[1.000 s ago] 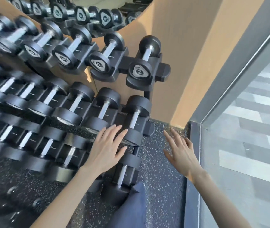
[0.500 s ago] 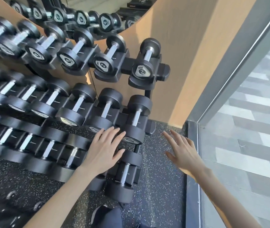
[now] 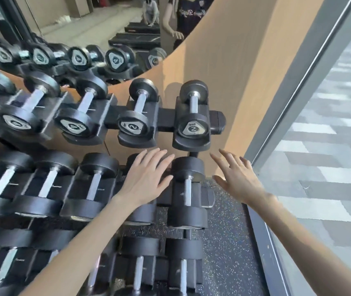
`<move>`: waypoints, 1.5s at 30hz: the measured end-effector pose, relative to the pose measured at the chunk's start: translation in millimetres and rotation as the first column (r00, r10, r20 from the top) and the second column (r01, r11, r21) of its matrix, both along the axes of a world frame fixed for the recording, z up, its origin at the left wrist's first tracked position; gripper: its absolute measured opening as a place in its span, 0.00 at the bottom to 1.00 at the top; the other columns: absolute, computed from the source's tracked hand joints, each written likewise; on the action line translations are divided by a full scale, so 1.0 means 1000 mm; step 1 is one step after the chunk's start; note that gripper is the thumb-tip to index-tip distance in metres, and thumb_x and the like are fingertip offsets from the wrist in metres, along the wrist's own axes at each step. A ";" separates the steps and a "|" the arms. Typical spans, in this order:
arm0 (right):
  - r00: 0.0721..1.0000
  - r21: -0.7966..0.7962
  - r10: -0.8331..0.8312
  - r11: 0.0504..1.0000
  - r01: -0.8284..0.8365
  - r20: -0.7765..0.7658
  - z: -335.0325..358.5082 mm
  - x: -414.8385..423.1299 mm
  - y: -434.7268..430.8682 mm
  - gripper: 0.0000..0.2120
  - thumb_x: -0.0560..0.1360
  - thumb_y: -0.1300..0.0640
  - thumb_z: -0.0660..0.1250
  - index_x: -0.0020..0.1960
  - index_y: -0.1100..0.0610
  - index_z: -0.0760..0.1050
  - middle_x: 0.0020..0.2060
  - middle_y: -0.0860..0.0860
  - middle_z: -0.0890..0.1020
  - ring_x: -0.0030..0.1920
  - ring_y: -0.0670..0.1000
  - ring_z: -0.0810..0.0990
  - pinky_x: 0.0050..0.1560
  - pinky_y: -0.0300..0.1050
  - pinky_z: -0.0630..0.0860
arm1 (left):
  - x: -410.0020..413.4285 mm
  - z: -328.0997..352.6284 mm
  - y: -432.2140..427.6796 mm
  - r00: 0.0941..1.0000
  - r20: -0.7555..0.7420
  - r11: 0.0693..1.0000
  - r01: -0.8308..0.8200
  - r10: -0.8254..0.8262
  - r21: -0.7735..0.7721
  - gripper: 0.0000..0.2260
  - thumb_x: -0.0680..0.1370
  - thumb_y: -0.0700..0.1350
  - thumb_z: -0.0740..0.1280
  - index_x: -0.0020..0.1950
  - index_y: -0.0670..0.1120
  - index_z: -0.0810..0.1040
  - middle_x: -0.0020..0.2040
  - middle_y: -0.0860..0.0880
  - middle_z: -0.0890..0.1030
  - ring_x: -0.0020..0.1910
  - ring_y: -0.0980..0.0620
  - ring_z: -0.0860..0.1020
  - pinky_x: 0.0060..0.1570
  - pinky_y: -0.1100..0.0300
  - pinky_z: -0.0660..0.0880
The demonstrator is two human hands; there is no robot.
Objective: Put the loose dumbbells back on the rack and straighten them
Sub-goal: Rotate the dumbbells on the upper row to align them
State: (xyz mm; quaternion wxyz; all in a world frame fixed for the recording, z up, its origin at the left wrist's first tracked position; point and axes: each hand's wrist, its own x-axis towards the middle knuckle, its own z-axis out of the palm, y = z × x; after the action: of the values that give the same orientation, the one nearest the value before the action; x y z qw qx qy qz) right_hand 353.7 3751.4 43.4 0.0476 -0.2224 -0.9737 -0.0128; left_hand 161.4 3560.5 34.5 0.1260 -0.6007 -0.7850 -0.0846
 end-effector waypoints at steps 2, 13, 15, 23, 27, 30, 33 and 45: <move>0.999 -0.013 -0.039 0.999 0.039 -0.024 0.004 -0.028 0.008 0.30 0.78 0.47 0.59 0.75 0.52 0.52 0.73 0.57 0.60 0.71 0.57 0.61 0.67 0.57 0.59 | -0.035 0.000 0.020 0.999 0.025 0.999 0.032 -0.032 0.004 0.25 0.78 0.56 0.53 0.70 0.45 0.70 0.66 0.43 0.74 0.66 0.43 0.70 0.67 0.45 0.65; 0.991 -0.096 -0.094 0.992 0.085 -0.098 0.002 -0.131 0.097 0.25 0.80 0.54 0.58 0.74 0.59 0.57 0.71 0.58 0.63 0.69 0.59 0.65 0.65 0.55 0.67 | -0.115 -0.051 0.163 0.922 0.352 0.982 0.114 -0.161 0.149 0.29 0.80 0.52 0.61 0.76 0.43 0.55 0.73 0.42 0.63 0.71 0.44 0.63 0.67 0.49 0.65; 0.988 -0.125 -0.049 0.992 0.030 -0.147 -0.006 -0.146 0.113 0.24 0.80 0.52 0.57 0.73 0.60 0.59 0.67 0.58 0.67 0.66 0.59 0.67 0.65 0.53 0.66 | -0.118 -0.059 0.181 0.882 0.423 0.961 0.101 -0.206 0.258 0.27 0.80 0.51 0.59 0.76 0.43 0.56 0.72 0.42 0.64 0.70 0.45 0.64 0.66 0.51 0.64; 0.753 -0.367 -0.104 0.910 -0.192 -0.650 -0.054 -0.198 0.145 0.19 0.74 0.45 0.61 0.46 0.62 0.74 0.38 0.38 0.68 0.42 0.46 0.69 0.46 0.30 0.64 | -0.123 -0.093 0.227 0.779 0.522 0.819 -0.020 -0.347 0.573 0.19 0.80 0.48 0.55 0.71 0.47 0.63 0.65 0.43 0.73 0.61 0.52 0.70 0.57 0.59 0.67; 0.589 -0.319 -0.136 0.922 -0.219 -0.797 -0.069 -0.202 0.153 0.13 0.73 0.50 0.63 0.40 0.61 0.73 0.34 0.44 0.70 0.37 0.41 0.66 0.42 0.30 0.64 | -0.131 -0.103 0.242 0.856 0.373 0.769 0.043 -0.357 0.638 0.16 0.79 0.47 0.56 0.67 0.49 0.62 0.56 0.41 0.78 0.53 0.48 0.76 0.48 0.50 0.75; 0.508 -0.429 -0.253 0.863 -0.265 -0.823 -0.077 -0.199 0.149 0.05 0.71 0.52 0.60 0.38 0.52 0.68 0.33 0.48 0.71 0.35 0.39 0.68 0.39 0.34 0.66 | -0.137 -0.096 0.250 0.921 0.144 0.712 0.173 -0.361 0.681 0.12 0.83 0.50 0.52 0.63 0.46 0.65 0.46 0.41 0.79 0.41 0.44 0.78 0.35 0.50 0.77; 0.426 -0.477 -0.326 0.820 -0.318 -0.844 -0.089 -0.202 0.142 0.04 0.72 0.51 0.58 0.38 0.47 0.64 0.33 0.43 0.68 0.34 0.39 0.67 0.38 0.37 0.65 | -0.143 -0.091 0.251 0.945 -0.031 0.693 0.260 -0.325 0.673 0.13 0.83 0.53 0.53 0.61 0.45 0.67 0.40 0.42 0.77 0.37 0.46 0.78 0.33 0.55 0.75; 0.498 -0.398 -0.196 0.852 -0.339 -0.845 -0.076 -0.207 0.148 0.12 0.72 0.49 0.63 0.37 0.58 0.71 0.32 0.47 0.69 0.34 0.39 0.67 0.38 0.33 0.64 | -0.118 -0.108 0.243 0.888 0.400 0.641 -0.173 -0.227 0.748 0.16 0.81 0.55 0.56 0.55 0.42 0.67 0.41 0.39 0.80 0.41 0.48 0.72 0.38 0.62 0.65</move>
State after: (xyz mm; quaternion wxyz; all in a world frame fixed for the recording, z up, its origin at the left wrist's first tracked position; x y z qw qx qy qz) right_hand 146.5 3899.1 -32.4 0.4661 -0.1596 -0.7906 0.3636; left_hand 43.4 3803.9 -73.1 0.1779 -0.4641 -0.6709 -0.5503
